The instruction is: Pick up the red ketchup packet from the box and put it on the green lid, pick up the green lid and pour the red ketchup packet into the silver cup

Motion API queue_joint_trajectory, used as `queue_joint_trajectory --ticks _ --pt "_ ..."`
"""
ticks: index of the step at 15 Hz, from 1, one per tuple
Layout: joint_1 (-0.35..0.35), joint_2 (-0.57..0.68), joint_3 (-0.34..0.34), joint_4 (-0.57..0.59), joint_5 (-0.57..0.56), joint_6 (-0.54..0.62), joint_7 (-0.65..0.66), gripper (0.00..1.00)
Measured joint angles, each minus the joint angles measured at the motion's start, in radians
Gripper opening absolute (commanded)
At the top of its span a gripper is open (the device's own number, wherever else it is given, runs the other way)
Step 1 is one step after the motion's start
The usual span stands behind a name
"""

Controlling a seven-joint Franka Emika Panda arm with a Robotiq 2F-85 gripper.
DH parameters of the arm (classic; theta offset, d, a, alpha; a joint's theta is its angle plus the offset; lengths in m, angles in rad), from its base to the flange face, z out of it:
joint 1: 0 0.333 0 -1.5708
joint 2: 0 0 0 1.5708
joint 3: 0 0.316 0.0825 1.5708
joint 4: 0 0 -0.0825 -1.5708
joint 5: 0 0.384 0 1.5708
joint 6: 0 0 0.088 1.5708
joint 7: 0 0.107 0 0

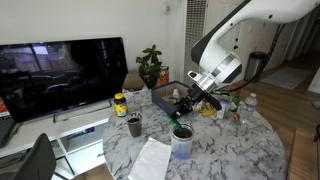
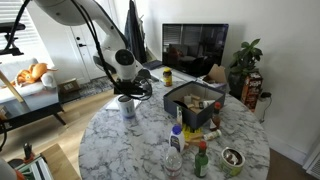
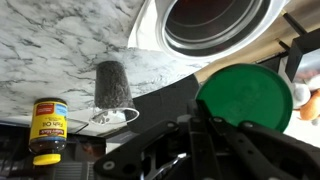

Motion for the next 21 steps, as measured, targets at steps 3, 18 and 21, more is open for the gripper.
queue_joint_trajectory --ticks 3,18,21 --pt "-0.011 -0.011 0.0 -0.012 0.036 -0.042 -0.054 0.0" --pt "0.284 -0.188 -0.427 -0.199 -0.498 0.016 0.742 0.0" --pt "0.287 -0.16 -0.492 -0.231 -0.728 0.018 0.958 0.0"
